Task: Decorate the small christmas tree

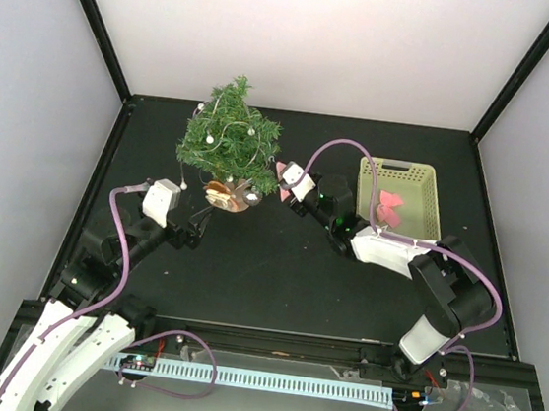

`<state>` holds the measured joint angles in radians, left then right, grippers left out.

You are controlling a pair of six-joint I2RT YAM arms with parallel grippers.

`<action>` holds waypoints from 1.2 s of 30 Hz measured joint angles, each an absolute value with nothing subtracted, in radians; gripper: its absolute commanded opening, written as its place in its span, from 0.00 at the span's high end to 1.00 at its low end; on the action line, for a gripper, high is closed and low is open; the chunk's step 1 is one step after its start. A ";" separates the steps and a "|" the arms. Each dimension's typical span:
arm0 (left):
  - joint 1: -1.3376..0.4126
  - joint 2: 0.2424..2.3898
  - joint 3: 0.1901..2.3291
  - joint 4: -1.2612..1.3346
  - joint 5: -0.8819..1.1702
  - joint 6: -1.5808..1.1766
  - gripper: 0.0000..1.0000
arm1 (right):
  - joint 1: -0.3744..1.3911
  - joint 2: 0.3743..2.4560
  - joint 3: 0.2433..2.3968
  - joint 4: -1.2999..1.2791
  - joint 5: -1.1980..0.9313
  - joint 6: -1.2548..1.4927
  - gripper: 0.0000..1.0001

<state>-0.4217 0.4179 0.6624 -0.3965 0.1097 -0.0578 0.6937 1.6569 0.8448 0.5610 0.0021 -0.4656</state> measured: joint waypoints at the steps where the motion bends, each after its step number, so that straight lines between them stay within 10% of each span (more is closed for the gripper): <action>1: -0.422 0.418 0.662 -0.397 0.108 -0.057 0.01 | 0.694 1.657 0.845 0.561 0.002 -0.462 0.81; 14: -0.422 0.418 0.662 -0.397 0.093 -0.054 0.01 | 0.694 1.381 0.799 0.321 0.057 -0.289 0.49; 36: -0.422 0.390 0.662 -0.422 0.049 -0.051 0.01 | 0.249 1.375 0.987 -0.371 0.248 0.211 0.51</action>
